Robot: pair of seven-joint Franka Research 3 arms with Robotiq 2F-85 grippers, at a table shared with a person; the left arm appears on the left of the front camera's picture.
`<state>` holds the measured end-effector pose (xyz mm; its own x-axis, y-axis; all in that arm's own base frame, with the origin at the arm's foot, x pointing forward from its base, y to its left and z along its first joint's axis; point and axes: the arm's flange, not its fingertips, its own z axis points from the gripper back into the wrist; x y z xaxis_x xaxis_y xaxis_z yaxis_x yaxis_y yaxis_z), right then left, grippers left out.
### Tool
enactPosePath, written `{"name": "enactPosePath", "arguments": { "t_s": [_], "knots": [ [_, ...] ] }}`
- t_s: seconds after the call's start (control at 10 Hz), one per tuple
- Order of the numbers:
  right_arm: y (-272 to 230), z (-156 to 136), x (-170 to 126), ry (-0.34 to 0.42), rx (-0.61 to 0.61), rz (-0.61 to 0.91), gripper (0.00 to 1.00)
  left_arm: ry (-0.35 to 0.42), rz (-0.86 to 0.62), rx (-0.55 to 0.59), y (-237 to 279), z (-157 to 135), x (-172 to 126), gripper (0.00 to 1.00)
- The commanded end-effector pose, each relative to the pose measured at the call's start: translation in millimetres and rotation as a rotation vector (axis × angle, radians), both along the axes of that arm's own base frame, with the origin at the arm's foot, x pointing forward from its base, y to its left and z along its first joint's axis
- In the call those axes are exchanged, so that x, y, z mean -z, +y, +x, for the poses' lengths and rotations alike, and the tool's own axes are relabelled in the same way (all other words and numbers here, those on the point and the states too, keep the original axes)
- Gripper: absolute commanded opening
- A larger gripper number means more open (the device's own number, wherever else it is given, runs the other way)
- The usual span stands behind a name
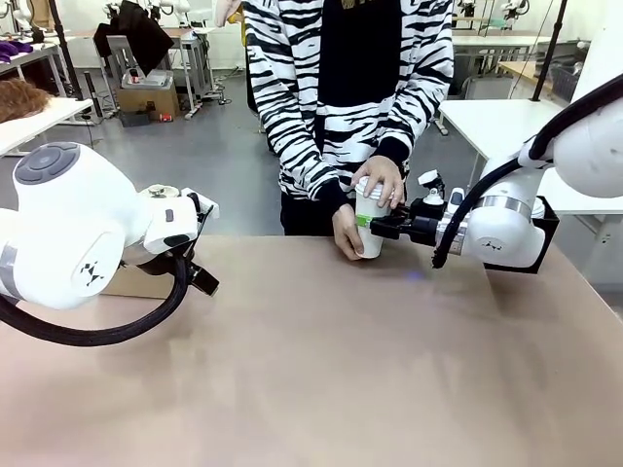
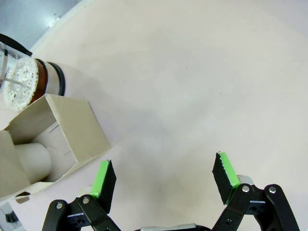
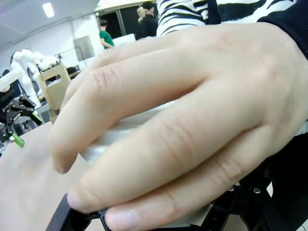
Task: Pour a drink into a cup and package it in a carrier.
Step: When a person places the Paper Cup Lid on the 600 ml Paper Cup , lift the 600 ml Paper Cup.
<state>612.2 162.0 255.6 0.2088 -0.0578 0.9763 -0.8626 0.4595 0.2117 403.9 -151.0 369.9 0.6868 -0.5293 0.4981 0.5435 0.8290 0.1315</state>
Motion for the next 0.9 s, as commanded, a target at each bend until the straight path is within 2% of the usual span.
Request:
{"name": "enactPosePath", "arguments": {
  "t_s": [0.0,0.8],
  "knots": [
    [2.8,0.2,-8.3,-0.006,0.0,0.015,0.8,-0.001,-0.001,0.001,-0.2,-0.3,-0.5,1.0],
    [2.8,0.2,-8.3,-0.006,0.0,0.015,0.8,-0.001,-0.001,0.001,-0.2,-0.3,-0.5,1.0]
  ]
}}
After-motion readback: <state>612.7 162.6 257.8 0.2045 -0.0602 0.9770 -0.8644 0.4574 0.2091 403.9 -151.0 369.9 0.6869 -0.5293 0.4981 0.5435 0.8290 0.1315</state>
